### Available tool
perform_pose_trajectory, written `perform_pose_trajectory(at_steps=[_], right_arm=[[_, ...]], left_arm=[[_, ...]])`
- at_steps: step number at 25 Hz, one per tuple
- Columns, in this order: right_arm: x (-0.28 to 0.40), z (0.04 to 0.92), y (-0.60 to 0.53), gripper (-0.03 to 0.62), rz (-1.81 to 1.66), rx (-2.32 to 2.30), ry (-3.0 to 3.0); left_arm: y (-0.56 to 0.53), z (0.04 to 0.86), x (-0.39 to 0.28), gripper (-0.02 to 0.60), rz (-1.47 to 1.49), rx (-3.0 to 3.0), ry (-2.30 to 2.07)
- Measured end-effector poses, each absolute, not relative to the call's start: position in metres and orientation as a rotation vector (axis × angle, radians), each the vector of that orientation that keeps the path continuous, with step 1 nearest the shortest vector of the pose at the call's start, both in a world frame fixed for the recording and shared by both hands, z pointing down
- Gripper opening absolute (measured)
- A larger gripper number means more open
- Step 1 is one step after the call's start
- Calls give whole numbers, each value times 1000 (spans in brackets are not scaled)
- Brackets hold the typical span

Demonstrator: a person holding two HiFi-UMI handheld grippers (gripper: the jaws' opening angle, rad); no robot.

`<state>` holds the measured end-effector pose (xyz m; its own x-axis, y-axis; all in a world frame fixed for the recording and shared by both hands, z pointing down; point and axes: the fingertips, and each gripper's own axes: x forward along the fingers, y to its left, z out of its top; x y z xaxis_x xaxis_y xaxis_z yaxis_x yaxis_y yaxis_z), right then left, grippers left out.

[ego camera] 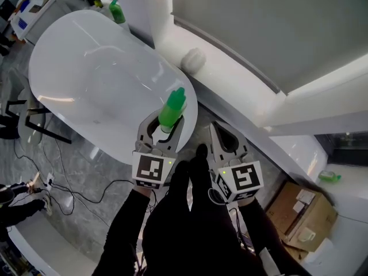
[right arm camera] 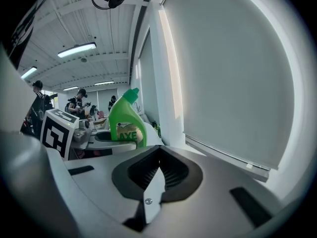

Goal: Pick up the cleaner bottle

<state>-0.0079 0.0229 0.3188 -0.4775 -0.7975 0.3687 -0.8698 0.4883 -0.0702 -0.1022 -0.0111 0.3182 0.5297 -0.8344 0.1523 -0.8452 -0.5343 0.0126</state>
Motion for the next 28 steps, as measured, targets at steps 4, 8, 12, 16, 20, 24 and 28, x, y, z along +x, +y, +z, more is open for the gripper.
perform_pose_trajectory(at_steps=[4, 8, 12, 16, 20, 24, 28], right_arm=[[-9, 319, 28, 5, 346, 1403, -2456], [-10, 317, 31, 5, 337, 1396, -2457], [-6, 317, 31, 5, 329, 1395, -2457], [-6, 314, 31, 5, 314, 1394, -2463], [-8, 314, 30, 5, 287, 1364, -2477], [-11, 310, 29, 5, 289, 1351, -2480], [-15, 309, 28, 5, 290, 1332, -2504]], left_arm=[[-6, 318, -102, 184, 190, 2673, -1470], [-2, 319, -102, 184, 185, 2673, -1466], [-1, 321, -97, 184, 184, 2670, -1460], [-2, 320, -96, 184, 176, 2674, -1460], [-5, 318, -95, 184, 162, 2671, -1467], [-5, 313, -97, 184, 142, 2671, -1478], [-5, 311, -100, 184, 147, 2667, -1490]])
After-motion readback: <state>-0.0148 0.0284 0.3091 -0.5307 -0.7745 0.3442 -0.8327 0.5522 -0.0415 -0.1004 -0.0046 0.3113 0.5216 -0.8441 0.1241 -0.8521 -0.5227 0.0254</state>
